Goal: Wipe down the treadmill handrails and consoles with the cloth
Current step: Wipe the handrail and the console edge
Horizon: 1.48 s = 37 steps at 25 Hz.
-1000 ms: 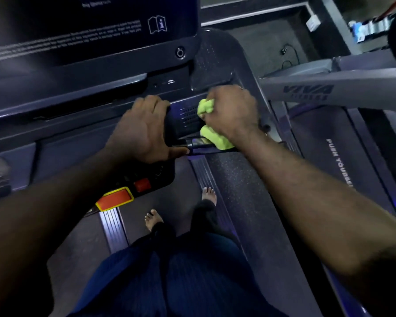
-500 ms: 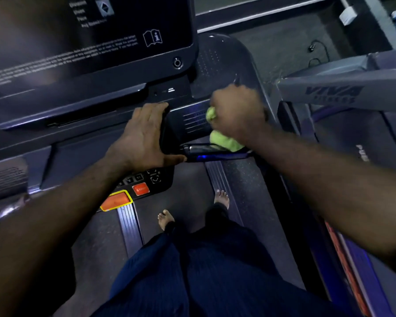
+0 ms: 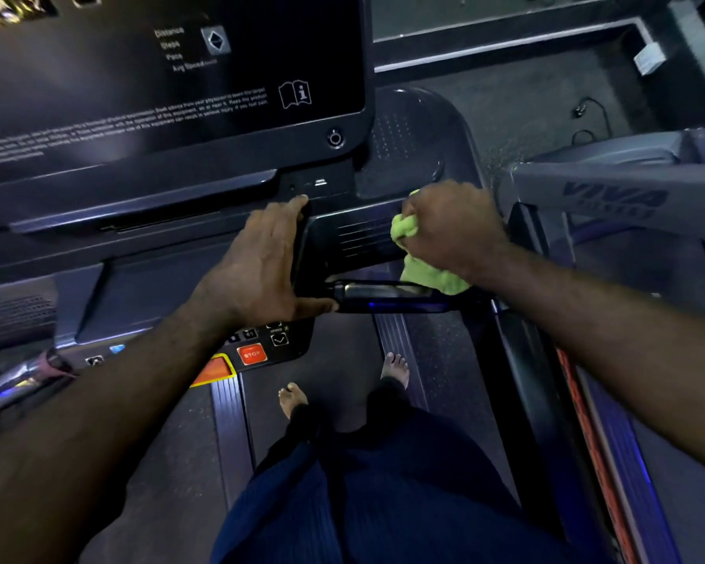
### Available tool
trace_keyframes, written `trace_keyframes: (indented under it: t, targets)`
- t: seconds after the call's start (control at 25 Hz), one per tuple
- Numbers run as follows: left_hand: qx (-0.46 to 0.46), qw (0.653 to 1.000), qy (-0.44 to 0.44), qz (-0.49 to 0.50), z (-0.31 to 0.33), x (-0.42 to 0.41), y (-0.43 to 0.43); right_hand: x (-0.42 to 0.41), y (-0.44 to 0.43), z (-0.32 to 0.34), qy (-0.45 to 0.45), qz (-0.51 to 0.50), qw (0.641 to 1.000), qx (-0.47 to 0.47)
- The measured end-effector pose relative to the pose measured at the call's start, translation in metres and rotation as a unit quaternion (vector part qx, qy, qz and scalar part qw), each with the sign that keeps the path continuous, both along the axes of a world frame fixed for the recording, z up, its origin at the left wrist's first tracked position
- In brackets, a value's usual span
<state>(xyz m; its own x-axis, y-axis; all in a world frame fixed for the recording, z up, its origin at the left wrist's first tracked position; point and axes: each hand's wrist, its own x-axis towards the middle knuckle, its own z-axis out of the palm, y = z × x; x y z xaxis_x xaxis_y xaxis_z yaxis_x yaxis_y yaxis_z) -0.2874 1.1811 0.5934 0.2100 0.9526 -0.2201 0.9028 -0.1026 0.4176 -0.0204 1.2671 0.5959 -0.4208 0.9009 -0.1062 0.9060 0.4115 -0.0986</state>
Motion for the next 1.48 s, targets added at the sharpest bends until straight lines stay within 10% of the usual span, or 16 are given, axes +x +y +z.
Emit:
trace_keyframes:
  t: [0.28, 0.76, 0.96, 1.48]
  targets:
    - [-0.014, 0.999, 0.017, -0.041, -0.001, -0.002, 0.004, -0.082, -0.005, -0.008, 0.019, 0.211, 0.974, -0.080]
    - [-0.026, 0.994, 0.095, -0.047, 0.006, 0.027, 0.017, 0.047, 0.001, 0.004, 0.079, -0.216, 0.971, 0.058]
    - [-0.019, 0.995, 0.099, -0.015, 0.002, 0.034, 0.019, 0.038, 0.003, -0.035, 0.033, -0.188, 0.982, 0.013]
    - [-0.043, 0.994, 0.099, 0.001, 0.007, 0.036, 0.023, -0.010, 0.193, -0.035, 0.247, -0.077, 0.965, -0.043]
